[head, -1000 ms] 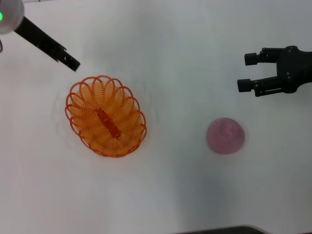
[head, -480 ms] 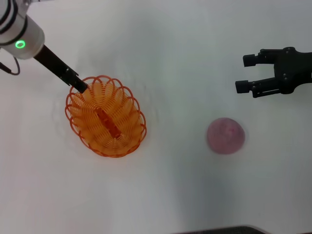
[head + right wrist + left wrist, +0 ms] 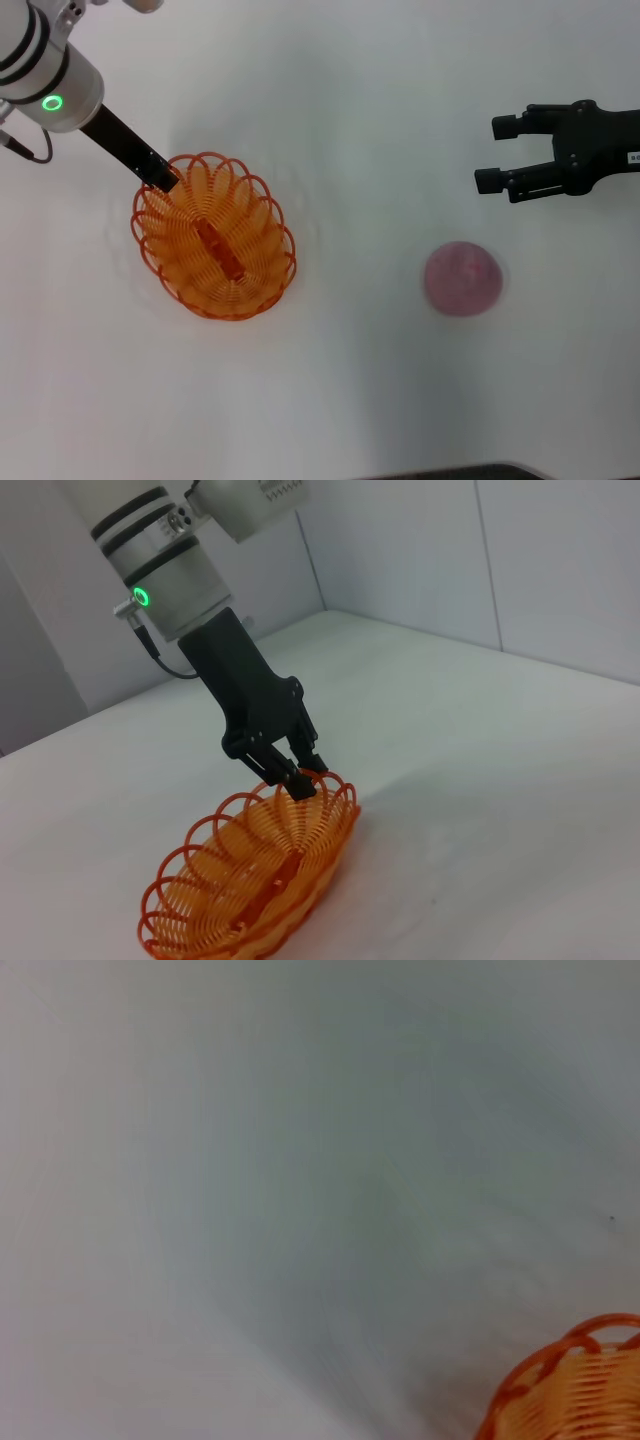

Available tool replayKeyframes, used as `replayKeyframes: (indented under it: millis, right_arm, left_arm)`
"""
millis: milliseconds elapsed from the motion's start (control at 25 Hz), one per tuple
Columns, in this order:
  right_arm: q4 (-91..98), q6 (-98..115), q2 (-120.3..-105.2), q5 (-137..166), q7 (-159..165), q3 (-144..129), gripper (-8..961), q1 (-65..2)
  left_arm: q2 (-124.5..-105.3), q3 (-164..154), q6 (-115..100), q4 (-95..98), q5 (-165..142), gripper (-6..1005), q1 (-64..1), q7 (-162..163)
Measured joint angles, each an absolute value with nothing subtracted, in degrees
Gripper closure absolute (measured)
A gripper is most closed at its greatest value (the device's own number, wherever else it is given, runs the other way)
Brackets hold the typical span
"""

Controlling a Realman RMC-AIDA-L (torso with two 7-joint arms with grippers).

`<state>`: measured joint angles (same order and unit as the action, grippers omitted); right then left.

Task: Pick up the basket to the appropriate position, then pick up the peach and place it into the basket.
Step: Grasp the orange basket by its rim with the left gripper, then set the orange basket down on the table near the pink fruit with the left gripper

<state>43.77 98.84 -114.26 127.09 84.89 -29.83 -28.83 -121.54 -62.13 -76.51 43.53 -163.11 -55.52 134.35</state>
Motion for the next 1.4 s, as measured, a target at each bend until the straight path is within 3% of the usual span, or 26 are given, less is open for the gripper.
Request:
replayKeyframes:
  millis: [160,480,640,960,1200,1400]
  right_arm:
    - [43.8,98.7,-114.34,127.1,84.8,-29.8,-2,-28.8]
    - [43.8,98.6,-114.34,127.0,84.8,-29.8,-2,-28.9]
    - [43.8,98.6,-114.34,127.0,84.8,-29.7,-2,-28.9]
    - [43.8,97.7,-113.97,127.1,84.1,-29.8,-2,-28.8]
    - [43.8,96.7,-113.90,127.1,82.6,-30.0,-2,-29.0]
    - [43.8,96.0,-113.90,127.0,81.5,-30.1,-2,-29.3]
  left_arm:
    - [-121.62,-62.0,-76.5,43.8,-163.1,660,-55.5,134.3]
    - [-121.22,-61.2,-77.0,44.2,-160.0,956,-55.4,133.6]
    - [-120.61,-56.6,-78.5,44.3,-158.1,958,-55.6,133.1]
    - [-117.39,-42.3,-91.0,49.0,-153.2,963,-56.4,136.0]
    - [-118.21,-40.7,-95.0,55.2,-152.3,968,-54.9,142.4]
    - [-120.63,-40.8,-90.5,57.2,-151.8,973,-51.2,151.1]
